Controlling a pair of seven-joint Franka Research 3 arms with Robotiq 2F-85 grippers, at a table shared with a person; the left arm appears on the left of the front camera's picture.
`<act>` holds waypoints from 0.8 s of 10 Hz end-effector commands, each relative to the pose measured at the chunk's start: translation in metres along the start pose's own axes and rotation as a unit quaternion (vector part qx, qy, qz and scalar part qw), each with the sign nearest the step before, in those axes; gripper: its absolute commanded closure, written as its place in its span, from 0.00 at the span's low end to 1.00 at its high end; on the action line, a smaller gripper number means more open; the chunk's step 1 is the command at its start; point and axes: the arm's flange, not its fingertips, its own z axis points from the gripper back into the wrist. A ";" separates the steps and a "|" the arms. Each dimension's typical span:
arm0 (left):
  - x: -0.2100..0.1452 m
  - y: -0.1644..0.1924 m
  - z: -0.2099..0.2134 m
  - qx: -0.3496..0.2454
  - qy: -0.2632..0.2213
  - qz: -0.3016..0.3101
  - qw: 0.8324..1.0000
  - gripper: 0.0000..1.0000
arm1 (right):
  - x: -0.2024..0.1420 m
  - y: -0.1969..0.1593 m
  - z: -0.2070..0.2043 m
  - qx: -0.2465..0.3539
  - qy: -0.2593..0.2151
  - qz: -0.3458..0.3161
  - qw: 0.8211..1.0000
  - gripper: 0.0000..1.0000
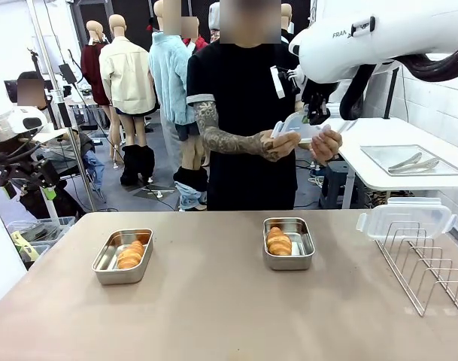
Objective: Place the bread in airtight containers.
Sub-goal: Pick up one Airtight Container lid and hand it to the human.
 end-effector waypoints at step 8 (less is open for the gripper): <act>0.000 0.002 0.000 0.013 -0.002 0.008 1.000 0.00 | -0.039 0.033 0.060 0.167 0.020 -0.022 0.986 0.00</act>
